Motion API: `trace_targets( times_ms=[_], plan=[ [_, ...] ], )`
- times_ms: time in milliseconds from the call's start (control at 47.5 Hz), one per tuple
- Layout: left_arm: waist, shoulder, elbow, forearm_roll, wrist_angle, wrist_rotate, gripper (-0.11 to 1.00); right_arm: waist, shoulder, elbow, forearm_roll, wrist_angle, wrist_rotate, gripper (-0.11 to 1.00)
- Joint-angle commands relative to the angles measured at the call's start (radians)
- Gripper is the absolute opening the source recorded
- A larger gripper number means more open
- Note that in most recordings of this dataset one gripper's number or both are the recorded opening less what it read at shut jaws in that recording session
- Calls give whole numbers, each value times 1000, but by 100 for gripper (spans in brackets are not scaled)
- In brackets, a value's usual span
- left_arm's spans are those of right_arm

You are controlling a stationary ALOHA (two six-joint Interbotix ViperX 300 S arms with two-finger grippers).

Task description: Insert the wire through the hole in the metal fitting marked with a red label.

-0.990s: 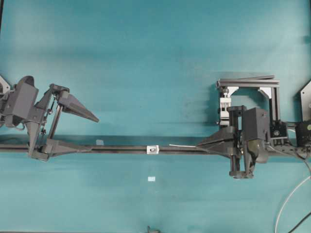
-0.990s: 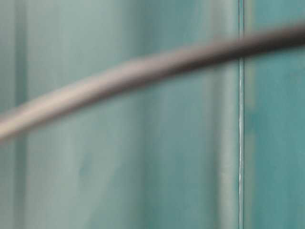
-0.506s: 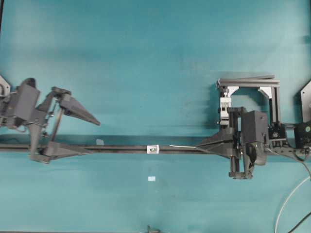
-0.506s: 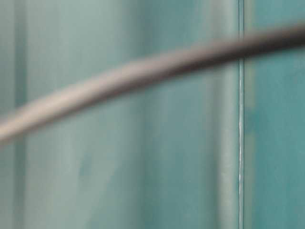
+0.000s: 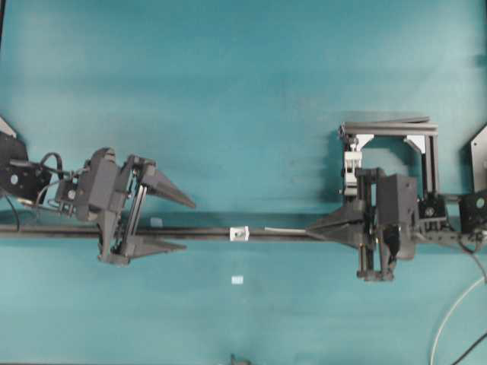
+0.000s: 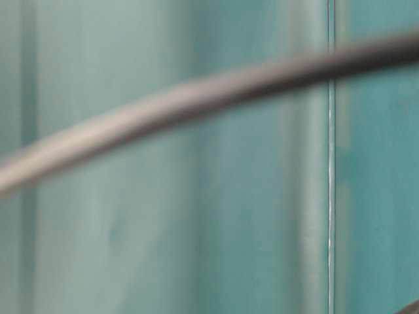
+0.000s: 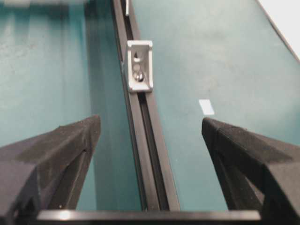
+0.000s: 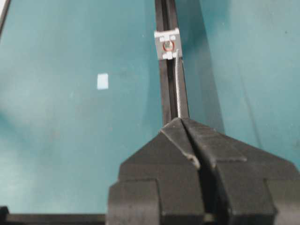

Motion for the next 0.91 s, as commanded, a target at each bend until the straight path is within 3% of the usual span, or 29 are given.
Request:
trace_targets(
  times_ms=[0, 885],
  plan=[
    [0, 18, -9, 0, -15, 2, 73, 3, 9, -23, 0, -9, 3, -1],
    [17, 75, -60, 2, -57, 40, 72, 29, 91, -48, 0, -97, 5, -1]
  ],
)
